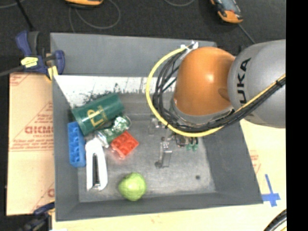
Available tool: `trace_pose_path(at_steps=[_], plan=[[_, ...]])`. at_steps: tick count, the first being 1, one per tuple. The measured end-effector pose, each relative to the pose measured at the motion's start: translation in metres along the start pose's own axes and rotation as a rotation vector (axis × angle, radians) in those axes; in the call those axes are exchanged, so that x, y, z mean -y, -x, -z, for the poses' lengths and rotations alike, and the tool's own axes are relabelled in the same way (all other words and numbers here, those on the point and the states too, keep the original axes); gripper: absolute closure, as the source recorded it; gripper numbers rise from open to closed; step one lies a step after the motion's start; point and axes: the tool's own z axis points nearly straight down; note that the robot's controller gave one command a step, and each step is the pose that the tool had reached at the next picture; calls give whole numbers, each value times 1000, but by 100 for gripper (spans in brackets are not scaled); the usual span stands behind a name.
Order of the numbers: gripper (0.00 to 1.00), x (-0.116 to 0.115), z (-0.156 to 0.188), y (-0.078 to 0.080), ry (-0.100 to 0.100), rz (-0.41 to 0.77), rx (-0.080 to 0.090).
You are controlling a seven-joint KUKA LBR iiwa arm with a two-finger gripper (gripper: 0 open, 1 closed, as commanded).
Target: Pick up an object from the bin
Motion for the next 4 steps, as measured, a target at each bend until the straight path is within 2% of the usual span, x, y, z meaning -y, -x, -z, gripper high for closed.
trace_pose_path(at_steps=[1,2,3,4], plan=[[0,0,4,1,1,-2,8],[0,-9,-16,1,-1,51,17],[0,-25,-58,16,1,60,8],[0,-24,-75,27,1,-171,8]])
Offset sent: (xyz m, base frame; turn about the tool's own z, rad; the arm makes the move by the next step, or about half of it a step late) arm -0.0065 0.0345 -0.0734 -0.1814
